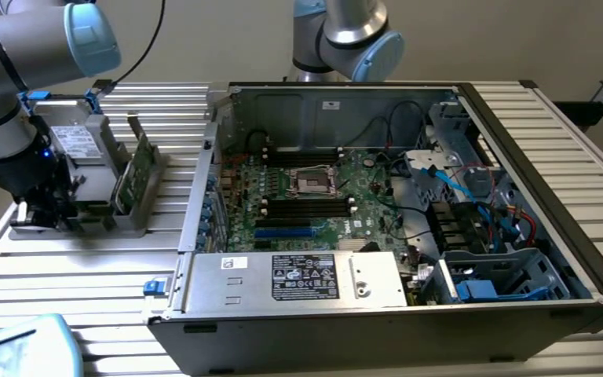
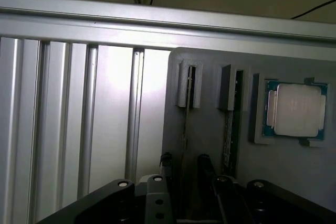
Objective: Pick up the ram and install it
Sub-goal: 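Pick up the ram and move it above insertion slot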
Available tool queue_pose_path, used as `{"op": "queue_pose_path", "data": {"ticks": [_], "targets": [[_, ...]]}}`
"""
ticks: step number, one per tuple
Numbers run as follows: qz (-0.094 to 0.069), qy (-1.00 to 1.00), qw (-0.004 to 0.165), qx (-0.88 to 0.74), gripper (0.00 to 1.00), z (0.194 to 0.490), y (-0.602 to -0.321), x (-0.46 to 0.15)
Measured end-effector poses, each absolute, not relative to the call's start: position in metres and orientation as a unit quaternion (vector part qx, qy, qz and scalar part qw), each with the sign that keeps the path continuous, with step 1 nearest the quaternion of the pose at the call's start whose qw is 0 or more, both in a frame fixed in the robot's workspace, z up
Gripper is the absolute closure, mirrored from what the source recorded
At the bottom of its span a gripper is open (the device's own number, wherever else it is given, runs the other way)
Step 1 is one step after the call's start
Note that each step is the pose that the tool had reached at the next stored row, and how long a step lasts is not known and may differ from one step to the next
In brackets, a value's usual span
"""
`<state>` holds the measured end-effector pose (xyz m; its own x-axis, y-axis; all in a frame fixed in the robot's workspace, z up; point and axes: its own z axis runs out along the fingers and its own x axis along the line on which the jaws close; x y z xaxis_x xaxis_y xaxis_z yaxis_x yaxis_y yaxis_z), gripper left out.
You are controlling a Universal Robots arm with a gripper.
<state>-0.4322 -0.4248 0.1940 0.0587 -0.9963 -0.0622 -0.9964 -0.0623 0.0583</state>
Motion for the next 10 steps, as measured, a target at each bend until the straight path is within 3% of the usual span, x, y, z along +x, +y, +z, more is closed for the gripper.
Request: {"op": "queue_pose_path", "data": {"ticks": [2, 6, 10], "targets": [[0.043, 0.685, 0.0, -0.728, 0.69, 0.194, -0.4248, -0.4322], [0.043, 0.685, 0.0, -0.728, 0.86, 0.194, -0.4248, -0.4322], [0.043, 0.685, 0.0, -0.728, 0.86, 0.194, -0.4248, -0.4322]]}}
